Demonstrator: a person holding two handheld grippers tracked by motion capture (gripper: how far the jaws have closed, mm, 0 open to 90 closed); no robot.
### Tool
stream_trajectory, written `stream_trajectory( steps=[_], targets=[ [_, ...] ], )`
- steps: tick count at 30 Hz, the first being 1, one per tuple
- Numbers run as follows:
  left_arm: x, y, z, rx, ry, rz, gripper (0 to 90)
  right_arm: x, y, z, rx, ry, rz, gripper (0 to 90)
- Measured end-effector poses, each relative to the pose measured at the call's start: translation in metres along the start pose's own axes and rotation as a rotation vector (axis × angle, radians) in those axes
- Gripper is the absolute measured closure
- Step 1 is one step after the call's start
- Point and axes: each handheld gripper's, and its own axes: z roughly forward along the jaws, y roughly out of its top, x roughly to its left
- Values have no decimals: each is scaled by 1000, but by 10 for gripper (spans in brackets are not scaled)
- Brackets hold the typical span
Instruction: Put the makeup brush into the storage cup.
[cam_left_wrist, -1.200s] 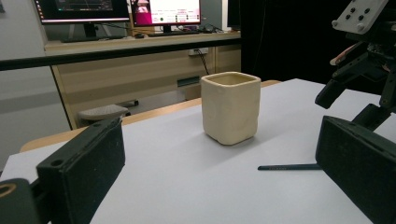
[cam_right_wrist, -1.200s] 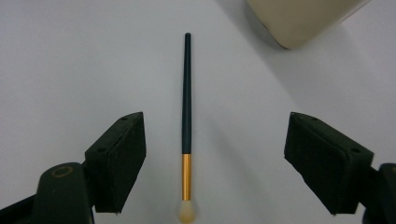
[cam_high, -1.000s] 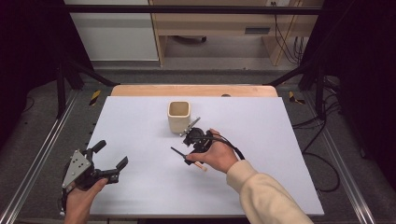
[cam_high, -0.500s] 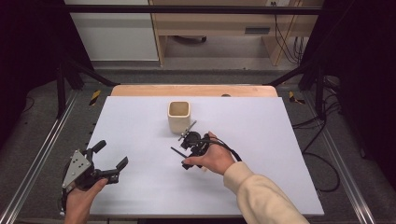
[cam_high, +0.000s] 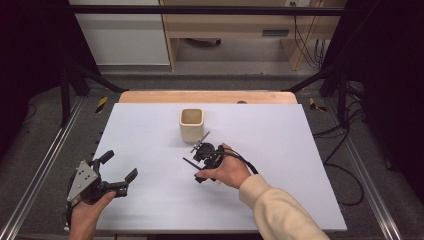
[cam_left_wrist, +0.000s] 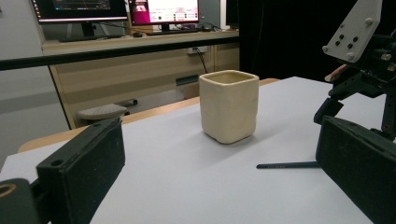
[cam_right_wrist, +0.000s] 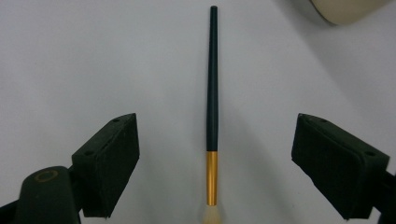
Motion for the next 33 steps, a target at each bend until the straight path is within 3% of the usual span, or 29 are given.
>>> stream_trajectory(
  steps=[6, 16, 33],
  targets=[
    [0, 0, 0, 1, -1, 0, 7, 0, 0, 0, 3, -1, -7, 178],
    [0, 0, 0, 1, 0, 3, 8, 2, 1, 3, 19, -9, -9, 293],
    [-1, 0, 1, 6, -3, 10, 10, 2, 0, 9, 59, 20, -39, 567]
  ],
)
